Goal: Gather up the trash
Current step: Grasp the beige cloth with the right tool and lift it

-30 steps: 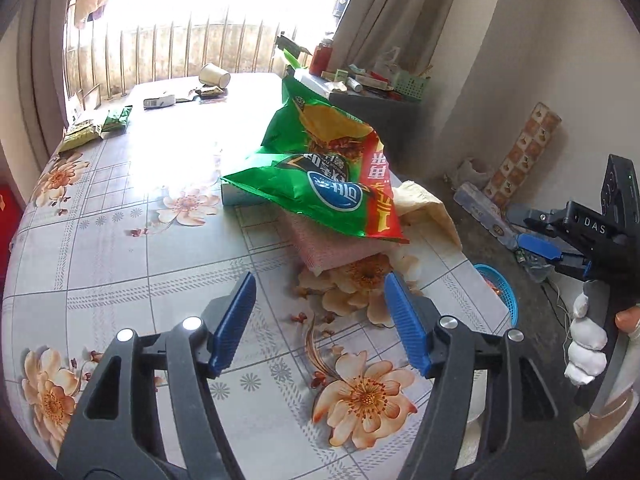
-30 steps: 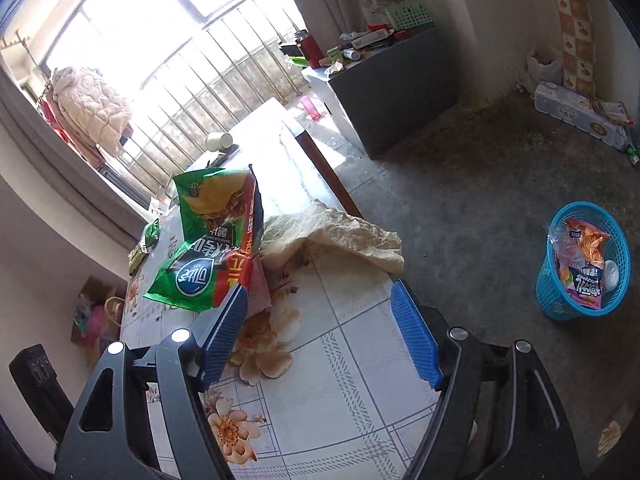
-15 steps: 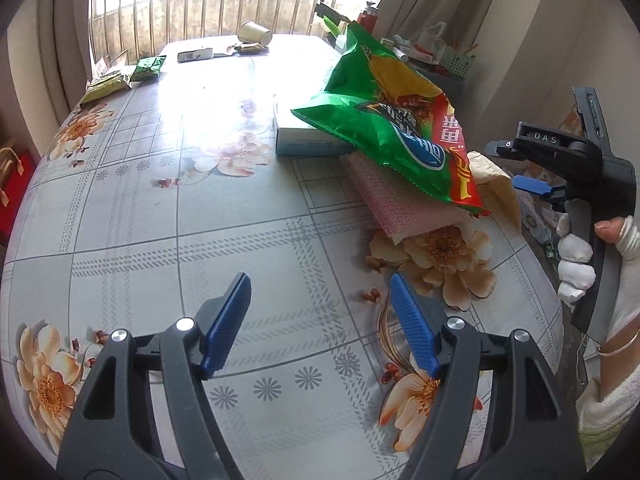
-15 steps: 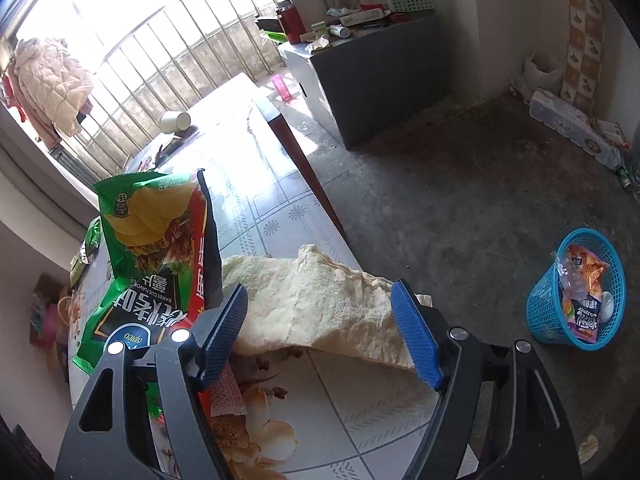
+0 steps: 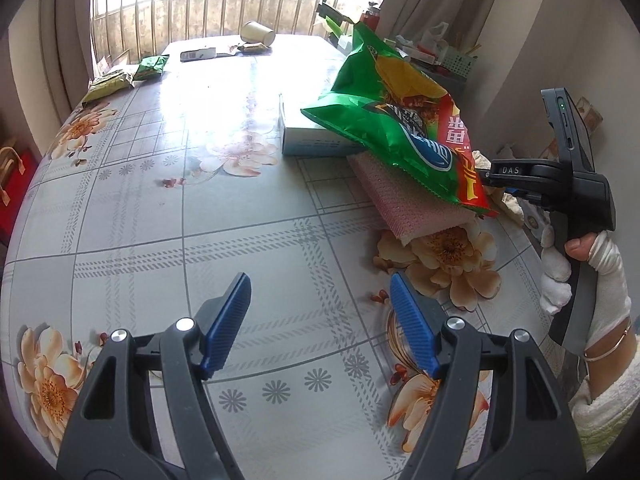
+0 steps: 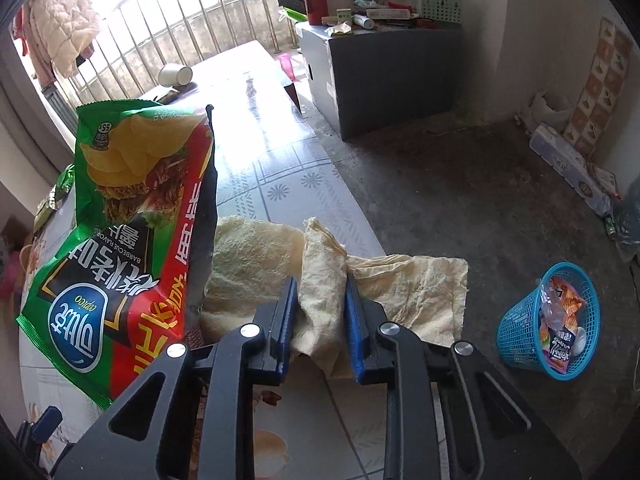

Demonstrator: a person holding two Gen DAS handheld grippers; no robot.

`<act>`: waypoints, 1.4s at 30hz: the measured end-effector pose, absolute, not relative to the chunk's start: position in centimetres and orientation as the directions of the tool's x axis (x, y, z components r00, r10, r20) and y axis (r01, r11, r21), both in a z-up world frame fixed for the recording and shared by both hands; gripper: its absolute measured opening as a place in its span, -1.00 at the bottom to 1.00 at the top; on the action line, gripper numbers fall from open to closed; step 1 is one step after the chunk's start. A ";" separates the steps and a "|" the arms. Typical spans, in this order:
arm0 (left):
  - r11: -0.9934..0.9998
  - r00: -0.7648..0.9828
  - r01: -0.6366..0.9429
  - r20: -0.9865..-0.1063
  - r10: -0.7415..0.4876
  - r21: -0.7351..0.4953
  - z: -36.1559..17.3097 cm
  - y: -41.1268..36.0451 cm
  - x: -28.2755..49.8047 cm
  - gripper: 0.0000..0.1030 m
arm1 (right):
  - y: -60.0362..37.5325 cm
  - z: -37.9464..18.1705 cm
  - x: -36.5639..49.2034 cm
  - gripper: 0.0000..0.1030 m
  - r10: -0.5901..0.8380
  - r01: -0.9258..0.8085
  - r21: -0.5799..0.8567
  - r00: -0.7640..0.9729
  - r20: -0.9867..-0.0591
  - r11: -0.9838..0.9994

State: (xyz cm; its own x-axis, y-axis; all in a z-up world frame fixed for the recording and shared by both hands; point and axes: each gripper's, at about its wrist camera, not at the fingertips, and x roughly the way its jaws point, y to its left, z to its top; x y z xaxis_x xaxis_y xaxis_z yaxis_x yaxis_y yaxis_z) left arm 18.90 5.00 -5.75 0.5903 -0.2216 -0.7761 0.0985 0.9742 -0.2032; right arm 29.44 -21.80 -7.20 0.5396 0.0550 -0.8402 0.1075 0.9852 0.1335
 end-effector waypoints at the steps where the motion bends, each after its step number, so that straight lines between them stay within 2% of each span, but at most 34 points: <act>1: 0.974 0.592 0.097 -0.775 -0.222 -0.205 -5.7 5.2 18.8 0.32 | -21.2 -7.3 29.4 -0.76 0.067 0.090 0.135 0.533 -0.843 0.987; 5: 0.976 0.599 0.088 -0.772 -0.212 -0.200 -5.5 6.3 18.1 0.32 | -18.3 -7.3 28.2 -0.81 0.111 0.009 0.136 0.528 -0.842 0.991; 14: 0.982 0.613 0.076 -0.768 -0.185 -0.176 -4.7 8.7 15.9 0.32 | -12.9 -7.6 22.4 -0.84 0.276 -0.128 0.245 0.495 -0.824 0.961; 22: 0.978 0.628 0.094 -0.751 -0.202 -0.185 -3.8 9.1 14.7 0.32 | -19.0 -7.5 16.4 -0.86 0.369 0.009 0.430 0.497 -0.786 0.903; 27: 0.971 0.643 0.120 -0.729 -0.235 -0.207 -3.3 8.9 14.4 0.32 | -22.8 -6.7 13.2 -0.85 0.486 0.054 0.595 0.522 -0.701 0.802; 33: 0.964 0.678 0.154 -0.686 -0.263 -0.217 -2.7 9.5 15.4 0.32 | -23.4 -5.6 12.0 -0.85 0.733 -0.080 0.818 0.499 -0.462 0.570; 34: 0.959 0.669 0.159 -0.689 -0.279 -0.233 -2.8 9.6 15.9 0.32 | -23.3 -5.9 12.1 -0.86 0.728 -0.066 0.821 0.506 -0.462 0.567; 37: 0.959 0.656 0.126 -0.704 -0.272 -0.253 -3.3 10.7 17.9 0.28 | -23.5 -7.2 12.7 -0.85 0.614 0.037 0.734 0.519 -0.594 0.678; 41: 0.947 0.620 0.052 -0.733 -0.279 -0.317 -4.7 13.1 22.0 -0.10 | -23.9 -9.3 13.0 -0.85 0.590 0.095 0.714 0.494 -0.638 0.693; 42: 0.939 0.607 0.047 -0.737 -0.298 -0.341 -5.1 13.7 23.0 -0.10 | -23.7 -9.5 13.0 -0.85 0.584 0.095 0.706 0.491 -0.647 0.702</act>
State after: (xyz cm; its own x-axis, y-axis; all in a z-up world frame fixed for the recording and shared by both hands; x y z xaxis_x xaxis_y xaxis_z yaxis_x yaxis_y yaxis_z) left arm 23.03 13.70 -5.10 0.6072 -0.2977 -0.7367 0.0470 0.9390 -0.3407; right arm 13.05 -23.71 -9.47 0.4910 0.5835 -0.6468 0.0949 0.7022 0.7056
